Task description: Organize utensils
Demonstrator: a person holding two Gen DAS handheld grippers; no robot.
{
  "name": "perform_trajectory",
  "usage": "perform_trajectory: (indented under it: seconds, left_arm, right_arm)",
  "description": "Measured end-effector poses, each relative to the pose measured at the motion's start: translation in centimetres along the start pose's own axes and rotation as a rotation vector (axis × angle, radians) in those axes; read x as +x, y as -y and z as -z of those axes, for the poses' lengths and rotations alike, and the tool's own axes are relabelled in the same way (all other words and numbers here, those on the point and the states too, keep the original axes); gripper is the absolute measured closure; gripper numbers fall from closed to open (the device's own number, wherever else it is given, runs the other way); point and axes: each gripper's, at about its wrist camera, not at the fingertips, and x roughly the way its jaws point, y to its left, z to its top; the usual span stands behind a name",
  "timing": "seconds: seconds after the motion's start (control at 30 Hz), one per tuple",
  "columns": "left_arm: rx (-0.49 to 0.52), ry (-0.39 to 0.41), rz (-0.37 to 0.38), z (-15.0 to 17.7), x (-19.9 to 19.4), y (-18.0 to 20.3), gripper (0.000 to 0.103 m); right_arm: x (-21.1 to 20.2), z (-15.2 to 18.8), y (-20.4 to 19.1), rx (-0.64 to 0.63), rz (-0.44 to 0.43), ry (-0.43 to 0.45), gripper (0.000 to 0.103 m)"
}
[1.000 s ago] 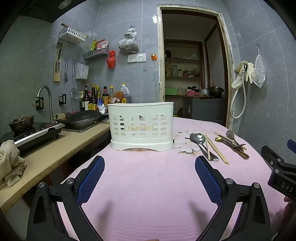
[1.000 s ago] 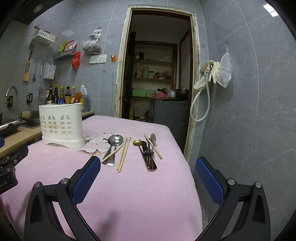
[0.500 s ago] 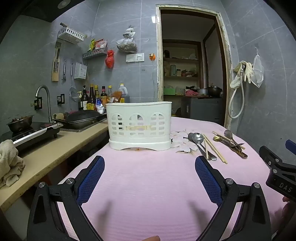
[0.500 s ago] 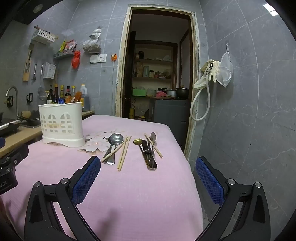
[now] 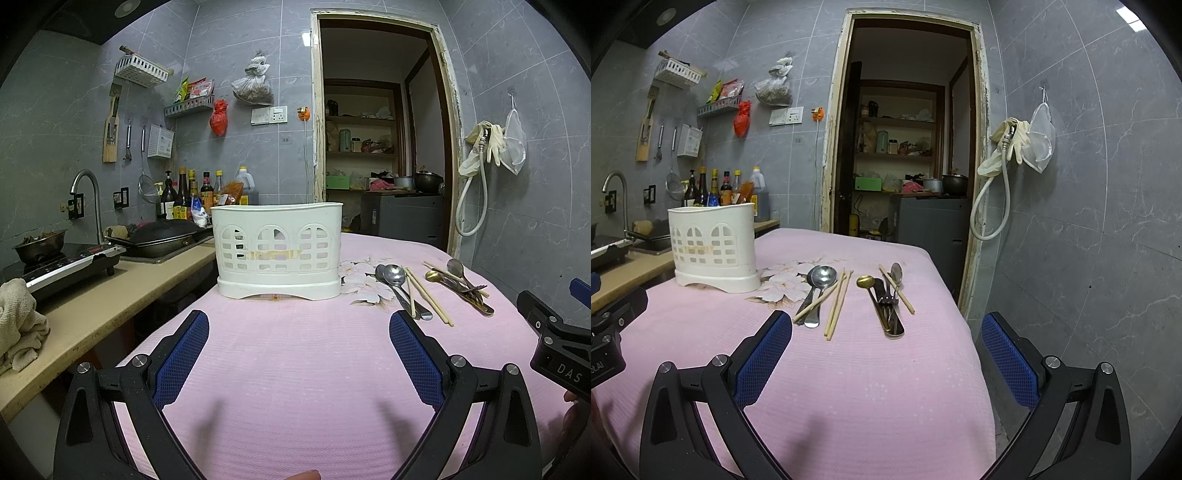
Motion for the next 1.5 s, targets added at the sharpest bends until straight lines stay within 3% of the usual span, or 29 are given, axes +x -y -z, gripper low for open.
perform_trajectory:
  seconds: [1.5]
  left_arm:
    - [0.004, 0.0, 0.002, 0.15, 0.19, 0.42, 0.007]
  right_arm:
    - [-0.01, 0.2, -0.23, -0.001, -0.001, -0.004, 0.0]
